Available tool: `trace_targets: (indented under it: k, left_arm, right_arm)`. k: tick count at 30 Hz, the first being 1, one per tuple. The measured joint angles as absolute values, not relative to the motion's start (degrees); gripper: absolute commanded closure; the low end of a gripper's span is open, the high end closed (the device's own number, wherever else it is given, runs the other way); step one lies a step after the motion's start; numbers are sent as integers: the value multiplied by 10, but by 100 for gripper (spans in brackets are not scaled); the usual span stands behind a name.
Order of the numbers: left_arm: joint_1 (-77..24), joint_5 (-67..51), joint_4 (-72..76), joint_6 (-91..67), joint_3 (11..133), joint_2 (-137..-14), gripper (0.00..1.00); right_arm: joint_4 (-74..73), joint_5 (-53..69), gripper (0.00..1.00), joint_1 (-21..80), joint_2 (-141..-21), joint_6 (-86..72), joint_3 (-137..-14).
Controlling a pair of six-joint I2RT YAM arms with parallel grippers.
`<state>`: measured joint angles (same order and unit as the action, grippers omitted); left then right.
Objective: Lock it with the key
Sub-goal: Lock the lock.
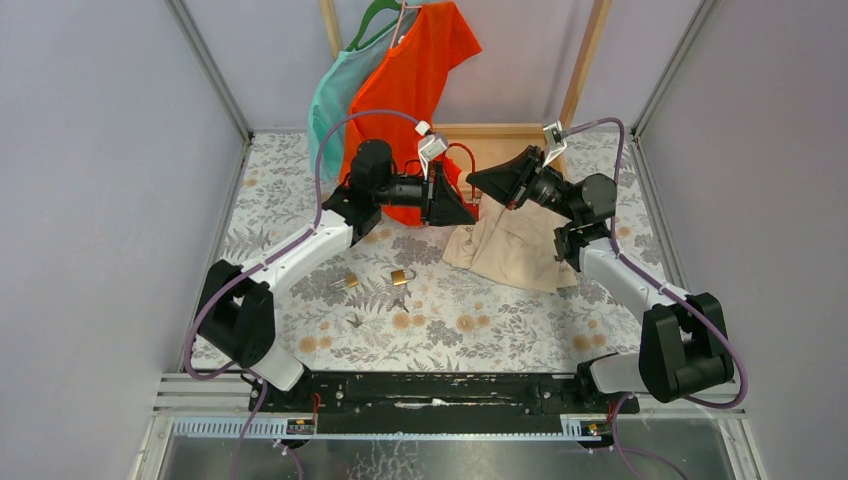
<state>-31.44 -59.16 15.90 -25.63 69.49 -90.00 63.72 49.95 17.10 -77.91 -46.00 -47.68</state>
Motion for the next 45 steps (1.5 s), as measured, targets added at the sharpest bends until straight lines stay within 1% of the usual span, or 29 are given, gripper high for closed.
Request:
trace_targets:
  k: [15, 24, 29, 37, 45]
  left_arm:
    - [-311, -600, 158, -249, 693, -900, 100]
    - [-306, -602, 126, -201, 693, -897, 100]
    - [-303, -587, 70, -154, 702, -894, 100]
    - [-304, -565, -40, -47, 717, -878, 100]
    - [-304, -561, -90, 10, 717, -870, 100]
  right_arm:
    - [620, 501, 100, 171, -778, -435, -467]
    - [609, 507, 100, 172, -773, -415, -462]
    - [586, 530, 98, 173, -768, -385, -462]
    - [569, 552, 98, 177, -762, -340, -454]
    - [563, 566, 100, 185, -762, -321, -447]
